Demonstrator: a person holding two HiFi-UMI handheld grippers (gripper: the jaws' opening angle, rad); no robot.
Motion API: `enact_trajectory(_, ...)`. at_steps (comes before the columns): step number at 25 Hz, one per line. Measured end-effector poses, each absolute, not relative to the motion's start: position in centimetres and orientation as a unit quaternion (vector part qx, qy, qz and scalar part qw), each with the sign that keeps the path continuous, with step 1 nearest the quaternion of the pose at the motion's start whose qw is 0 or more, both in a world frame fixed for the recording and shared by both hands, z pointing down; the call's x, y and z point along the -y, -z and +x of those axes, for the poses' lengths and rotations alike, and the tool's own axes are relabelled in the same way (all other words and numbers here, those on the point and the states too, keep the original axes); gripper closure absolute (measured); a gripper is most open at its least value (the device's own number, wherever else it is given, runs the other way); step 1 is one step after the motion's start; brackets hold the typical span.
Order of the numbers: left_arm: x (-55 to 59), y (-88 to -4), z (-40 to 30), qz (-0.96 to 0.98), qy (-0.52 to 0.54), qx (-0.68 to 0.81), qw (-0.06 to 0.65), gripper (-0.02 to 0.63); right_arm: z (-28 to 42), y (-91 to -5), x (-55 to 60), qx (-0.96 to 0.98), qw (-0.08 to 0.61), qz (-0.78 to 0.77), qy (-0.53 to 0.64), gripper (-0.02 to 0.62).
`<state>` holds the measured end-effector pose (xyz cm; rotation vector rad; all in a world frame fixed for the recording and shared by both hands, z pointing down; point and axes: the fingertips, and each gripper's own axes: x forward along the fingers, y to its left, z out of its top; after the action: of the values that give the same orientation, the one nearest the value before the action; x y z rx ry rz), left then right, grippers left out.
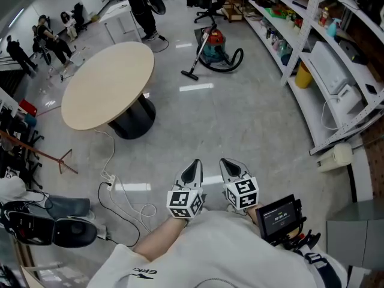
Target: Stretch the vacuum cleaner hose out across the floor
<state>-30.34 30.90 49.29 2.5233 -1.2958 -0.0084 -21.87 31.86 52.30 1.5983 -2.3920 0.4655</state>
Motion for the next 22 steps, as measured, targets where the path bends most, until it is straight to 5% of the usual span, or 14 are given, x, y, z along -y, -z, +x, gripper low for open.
enact_trajectory(22,-20.8,-50.8,-36.1,0.872,0.009,0.461,0.167,0.604,-26.1,-53.4,-20.7,0.817,0.125,0.543,-0.147,0.597)
